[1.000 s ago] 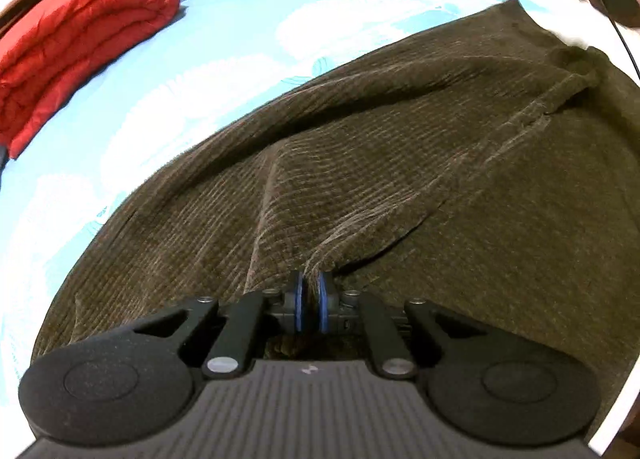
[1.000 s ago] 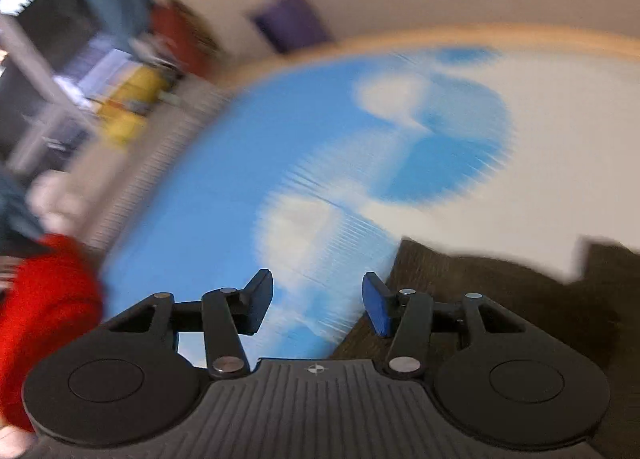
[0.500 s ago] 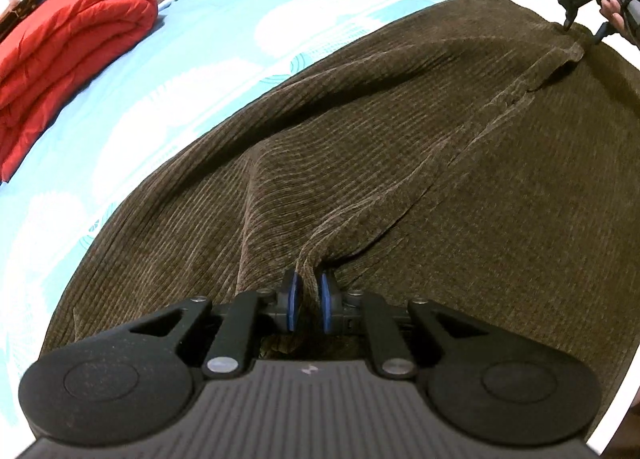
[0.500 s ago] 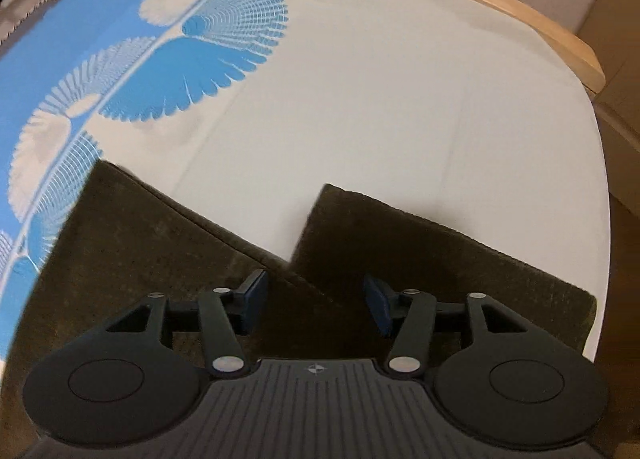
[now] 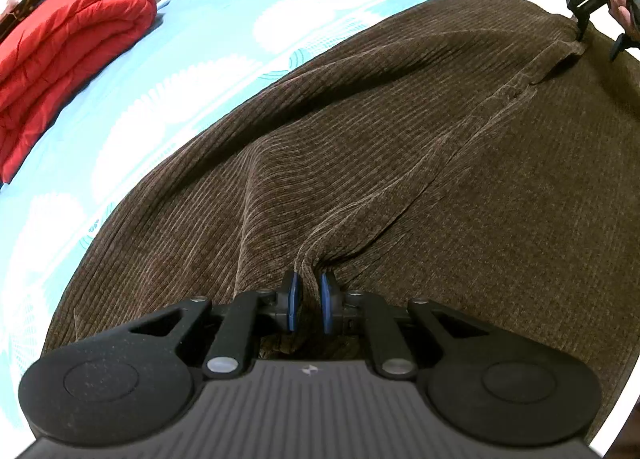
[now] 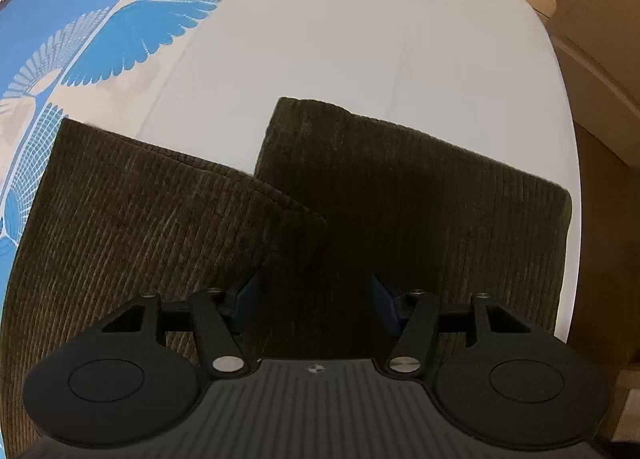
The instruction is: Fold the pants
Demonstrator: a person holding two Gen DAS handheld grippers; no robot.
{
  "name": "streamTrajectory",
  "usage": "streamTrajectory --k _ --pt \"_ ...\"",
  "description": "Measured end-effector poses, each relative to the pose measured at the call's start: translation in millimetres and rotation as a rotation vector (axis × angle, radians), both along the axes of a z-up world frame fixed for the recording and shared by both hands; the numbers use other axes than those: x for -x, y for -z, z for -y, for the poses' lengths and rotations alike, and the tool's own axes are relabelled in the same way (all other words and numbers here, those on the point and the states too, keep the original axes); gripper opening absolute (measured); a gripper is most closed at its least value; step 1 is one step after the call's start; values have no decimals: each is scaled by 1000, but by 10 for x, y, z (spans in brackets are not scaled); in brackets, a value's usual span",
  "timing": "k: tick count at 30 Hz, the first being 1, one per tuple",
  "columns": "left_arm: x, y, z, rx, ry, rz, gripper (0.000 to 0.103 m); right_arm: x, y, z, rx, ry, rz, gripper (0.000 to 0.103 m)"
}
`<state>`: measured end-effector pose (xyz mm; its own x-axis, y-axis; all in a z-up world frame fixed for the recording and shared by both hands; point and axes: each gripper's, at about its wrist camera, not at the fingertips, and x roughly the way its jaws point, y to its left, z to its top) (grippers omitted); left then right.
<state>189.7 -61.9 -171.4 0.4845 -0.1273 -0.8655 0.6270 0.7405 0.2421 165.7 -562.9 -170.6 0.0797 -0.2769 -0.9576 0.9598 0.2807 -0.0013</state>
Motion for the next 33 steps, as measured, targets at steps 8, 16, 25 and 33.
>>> streamTrajectory --k 8,16,25,33 --pt "1 -3 -9 1 0 0 12 -29 -29 -44 -11 -10 104 3" --pt "-3 -5 -28 6 0 -2 12 160 -185 100 -15 63 107 43" --pt "-5 5 20 -5 -2 -3 12 175 57 126 -88 13 56 49" --pt "11 -18 -17 5 -12 9 11 -105 -594 93 181 -166 400 0"
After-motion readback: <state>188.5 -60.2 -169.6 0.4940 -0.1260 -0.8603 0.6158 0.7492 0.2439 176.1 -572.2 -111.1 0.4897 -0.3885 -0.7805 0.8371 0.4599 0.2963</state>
